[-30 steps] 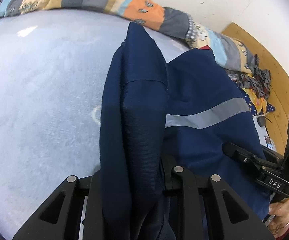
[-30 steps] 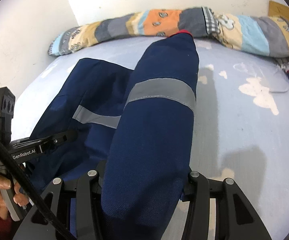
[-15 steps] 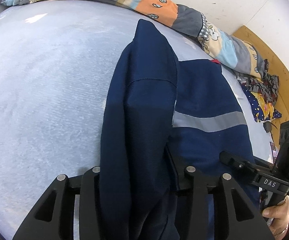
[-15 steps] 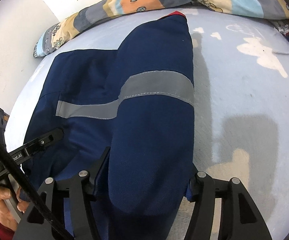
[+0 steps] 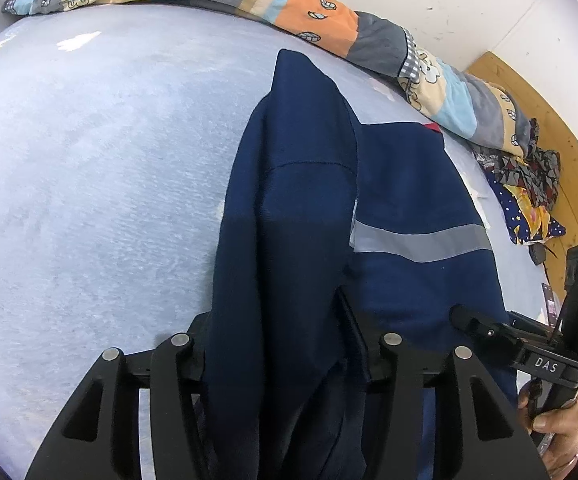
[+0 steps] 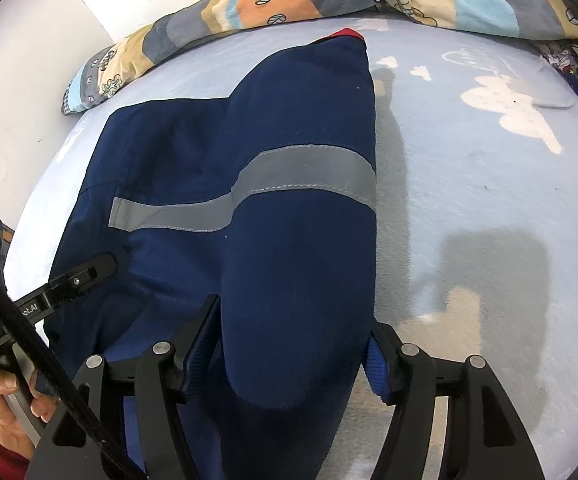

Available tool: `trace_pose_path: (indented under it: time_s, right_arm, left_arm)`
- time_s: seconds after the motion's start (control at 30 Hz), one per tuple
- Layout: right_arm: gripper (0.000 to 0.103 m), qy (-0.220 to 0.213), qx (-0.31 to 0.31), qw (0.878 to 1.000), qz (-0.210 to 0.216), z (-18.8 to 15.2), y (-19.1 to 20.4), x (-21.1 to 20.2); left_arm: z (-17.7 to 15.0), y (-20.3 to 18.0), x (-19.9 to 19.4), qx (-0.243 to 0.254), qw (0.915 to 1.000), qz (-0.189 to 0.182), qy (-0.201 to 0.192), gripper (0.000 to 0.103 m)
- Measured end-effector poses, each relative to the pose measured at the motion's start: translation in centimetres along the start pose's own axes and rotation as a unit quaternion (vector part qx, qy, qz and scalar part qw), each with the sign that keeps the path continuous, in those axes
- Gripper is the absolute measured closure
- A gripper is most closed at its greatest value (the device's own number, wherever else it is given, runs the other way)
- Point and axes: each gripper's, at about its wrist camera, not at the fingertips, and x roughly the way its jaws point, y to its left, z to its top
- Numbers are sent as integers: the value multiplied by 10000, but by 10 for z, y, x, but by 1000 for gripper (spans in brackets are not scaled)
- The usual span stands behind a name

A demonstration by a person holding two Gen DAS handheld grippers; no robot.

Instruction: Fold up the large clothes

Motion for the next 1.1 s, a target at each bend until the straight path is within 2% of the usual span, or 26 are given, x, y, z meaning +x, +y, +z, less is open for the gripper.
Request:
trace_pose_path:
  time_s: [0.2, 0.5, 1.1]
  right_arm:
    - [32, -6, 17, 10000, -46, -2, -1, -3]
    - [30, -29, 16, 9999, -108, -2, -3, -8]
    - [28, -213, 71, 9995, -211, -5, -18, -33]
  left_arm:
    - [-1, 3, -8, 79, 9997, 178, -137, 44]
    - [-2, 16, -15, -45, 9995, 275, -127, 37]
    - [-5, 25, -31, -109, 9986, 479, -188, 35]
